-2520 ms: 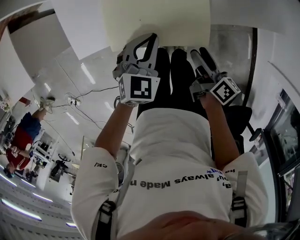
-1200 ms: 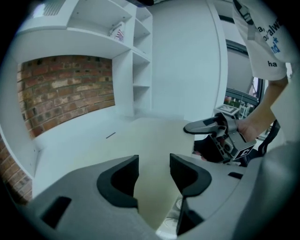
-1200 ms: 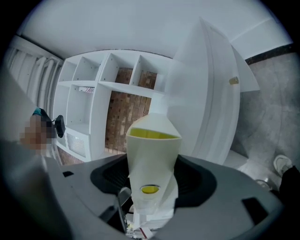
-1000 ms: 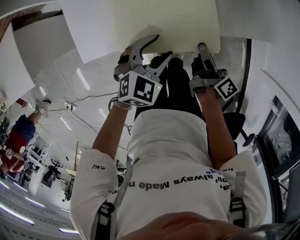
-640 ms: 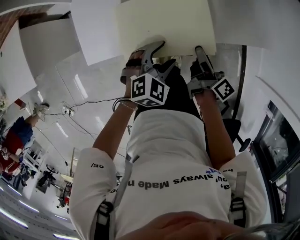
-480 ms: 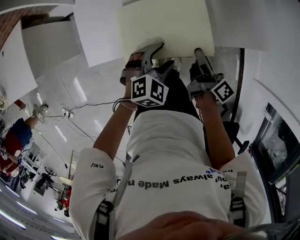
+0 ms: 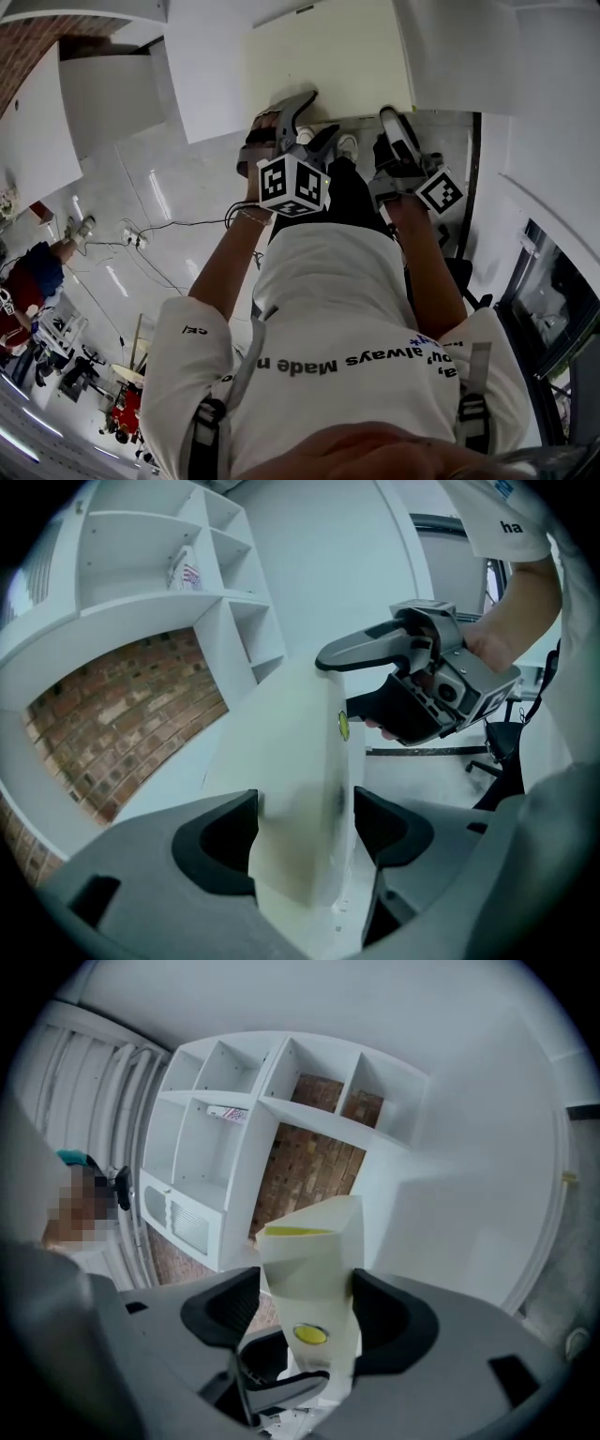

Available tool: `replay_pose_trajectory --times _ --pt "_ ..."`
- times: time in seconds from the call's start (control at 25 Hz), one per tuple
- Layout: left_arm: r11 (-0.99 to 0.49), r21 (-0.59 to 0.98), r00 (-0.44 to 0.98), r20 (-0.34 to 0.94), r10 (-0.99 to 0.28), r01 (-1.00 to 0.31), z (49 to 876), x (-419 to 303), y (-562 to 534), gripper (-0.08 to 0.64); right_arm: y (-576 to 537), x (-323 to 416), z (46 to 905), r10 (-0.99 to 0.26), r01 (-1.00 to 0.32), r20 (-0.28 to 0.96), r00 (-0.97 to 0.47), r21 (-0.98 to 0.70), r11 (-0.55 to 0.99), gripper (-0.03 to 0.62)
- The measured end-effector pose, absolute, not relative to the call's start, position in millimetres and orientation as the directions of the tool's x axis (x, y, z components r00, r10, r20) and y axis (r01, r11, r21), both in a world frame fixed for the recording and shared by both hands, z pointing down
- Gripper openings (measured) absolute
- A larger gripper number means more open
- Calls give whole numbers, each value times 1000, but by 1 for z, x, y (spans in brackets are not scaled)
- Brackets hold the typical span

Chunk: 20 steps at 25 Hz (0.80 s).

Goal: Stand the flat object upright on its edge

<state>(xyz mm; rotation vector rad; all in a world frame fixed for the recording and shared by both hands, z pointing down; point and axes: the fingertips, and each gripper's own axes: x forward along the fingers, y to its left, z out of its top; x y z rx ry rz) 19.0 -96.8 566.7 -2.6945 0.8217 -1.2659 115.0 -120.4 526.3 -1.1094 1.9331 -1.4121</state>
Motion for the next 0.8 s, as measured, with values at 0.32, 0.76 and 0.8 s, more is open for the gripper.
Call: replay_pose_trajectory --times 0.32,0.76,0.8 --pt "-812 -305 466 696 -547 -498 553 -6 -107 298 -117 82 493 -771 -293 -19 -637 -918 266 297" --pt "-704 -338 383 653 -653 -625 547 -29 -101 299 -108 45 451 -660 -273 -79 -747 -869 413 296" --pt "-693 -328 378 651 -659 -642 547 -33 -100 299 -105 38 448 -644 -268 -82 -761 -863 427 296"
